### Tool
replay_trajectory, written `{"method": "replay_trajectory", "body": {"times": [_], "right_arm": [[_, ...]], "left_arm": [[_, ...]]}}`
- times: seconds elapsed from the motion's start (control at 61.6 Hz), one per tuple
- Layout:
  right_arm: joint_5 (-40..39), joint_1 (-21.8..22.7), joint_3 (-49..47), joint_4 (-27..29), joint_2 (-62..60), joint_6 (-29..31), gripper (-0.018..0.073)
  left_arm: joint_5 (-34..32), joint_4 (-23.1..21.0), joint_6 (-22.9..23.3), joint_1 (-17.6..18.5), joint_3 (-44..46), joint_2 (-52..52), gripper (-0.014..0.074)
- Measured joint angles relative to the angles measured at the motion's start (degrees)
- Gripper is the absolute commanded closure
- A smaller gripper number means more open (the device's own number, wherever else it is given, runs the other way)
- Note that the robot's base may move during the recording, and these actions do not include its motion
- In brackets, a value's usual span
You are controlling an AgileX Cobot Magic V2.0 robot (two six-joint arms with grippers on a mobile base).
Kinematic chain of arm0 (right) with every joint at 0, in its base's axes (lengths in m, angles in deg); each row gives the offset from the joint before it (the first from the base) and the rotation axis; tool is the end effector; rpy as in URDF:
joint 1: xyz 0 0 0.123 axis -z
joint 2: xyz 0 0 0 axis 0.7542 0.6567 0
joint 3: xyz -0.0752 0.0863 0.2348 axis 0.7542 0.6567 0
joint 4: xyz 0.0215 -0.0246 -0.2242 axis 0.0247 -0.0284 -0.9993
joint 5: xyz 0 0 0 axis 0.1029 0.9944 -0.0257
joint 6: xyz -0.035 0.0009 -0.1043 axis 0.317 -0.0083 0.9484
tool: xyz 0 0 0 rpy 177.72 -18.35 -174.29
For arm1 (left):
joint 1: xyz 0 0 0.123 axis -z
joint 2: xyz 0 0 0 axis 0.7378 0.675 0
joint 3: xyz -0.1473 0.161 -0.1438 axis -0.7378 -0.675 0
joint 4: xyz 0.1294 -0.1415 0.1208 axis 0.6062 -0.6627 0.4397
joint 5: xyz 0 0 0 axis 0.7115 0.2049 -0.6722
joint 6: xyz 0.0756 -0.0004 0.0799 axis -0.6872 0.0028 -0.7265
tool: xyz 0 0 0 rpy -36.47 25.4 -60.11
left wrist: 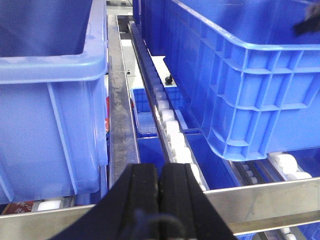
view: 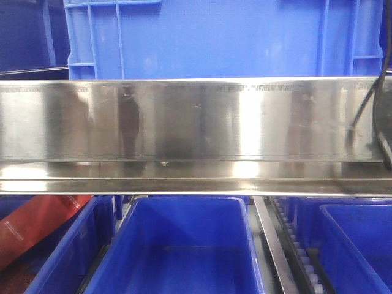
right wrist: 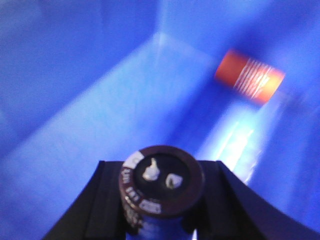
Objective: Place cylindrical capacitor in blue bin on shelf
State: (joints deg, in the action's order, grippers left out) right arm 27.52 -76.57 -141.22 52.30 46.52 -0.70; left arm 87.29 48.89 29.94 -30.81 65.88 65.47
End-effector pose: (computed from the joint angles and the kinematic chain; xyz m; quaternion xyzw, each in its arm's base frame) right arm 0.3445 0.1949 0.3478 -0.2747 0.8635 0.1367 0.4003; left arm 0.0709 -0.0207 0.3493 0.0953 0.8052 -0.0982 0.5770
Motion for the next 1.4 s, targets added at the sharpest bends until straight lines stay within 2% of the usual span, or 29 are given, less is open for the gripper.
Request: {"method": "replay_trajectory", "body": {"times": [0.065,0.114,0.179,0.325,0.341,0.585,0.666,0.698,0.942,1.055,1.234,1.396], "right_arm": [[0.2,0.0,0.0,0.0,0.1,0.0,0.0697],[0.4,0.0,0.0,0.0,0.1,0.0,0.0631],[0.7,0.0,-0.1,0.0,0.1,0.0,0.0465],[1.8,0.0,-0.2,0.0,0.1,0.0,-0.0011],[1.8,0.0,-0.2,0.0,0.1,0.0,-0.0017],[2.7,0.0,-1.2,0.0,-1.3,0.0,-0.0008],[2.7,0.0,-1.8,0.0,-3.0,0.0,0.0038],[2.7,0.0,-1.8,0.0,-4.0,-0.2,0.0072],[3.8,2.8,-1.9,0.1,-13.9,-1.7,0.0564],[3.6,4.9,0.8,-0.2,-20.0,-1.7,0.0683],[-0.7,10.3,12.1,-0.4,-30.4,-1.7,0.0703],[-7.6,15.2,28.5,-1.0,-41.3,-1.7,0.0703]], "left_arm": [[0.1,0.0,0.0,0.0,0.0,0.0,0.0707],[0.1,0.0,0.0,0.0,0.0,0.0,0.0707],[0.1,0.0,0.0,0.0,0.0,0.0,0.0707],[0.1,0.0,0.0,0.0,0.0,0.0,0.0707],[0.1,0.0,0.0,0.0,0.0,0.0,0.0707],[0.1,0.0,0.0,0.0,0.0,0.0,0.0707],[0.1,0.0,0.0,0.0,0.0,0.0,0.0707],[0.1,0.0,0.0,0.0,0.0,0.0,0.0707],[0.1,0.0,0.0,0.0,0.0,0.0,0.0707],[0.1,0.0,0.0,0.0,0.0,0.0,0.0707],[0.1,0.0,0.0,0.0,0.0,0.0,0.0707],[0.1,0.0,0.0,0.0,0.0,0.0,0.0707]]}}
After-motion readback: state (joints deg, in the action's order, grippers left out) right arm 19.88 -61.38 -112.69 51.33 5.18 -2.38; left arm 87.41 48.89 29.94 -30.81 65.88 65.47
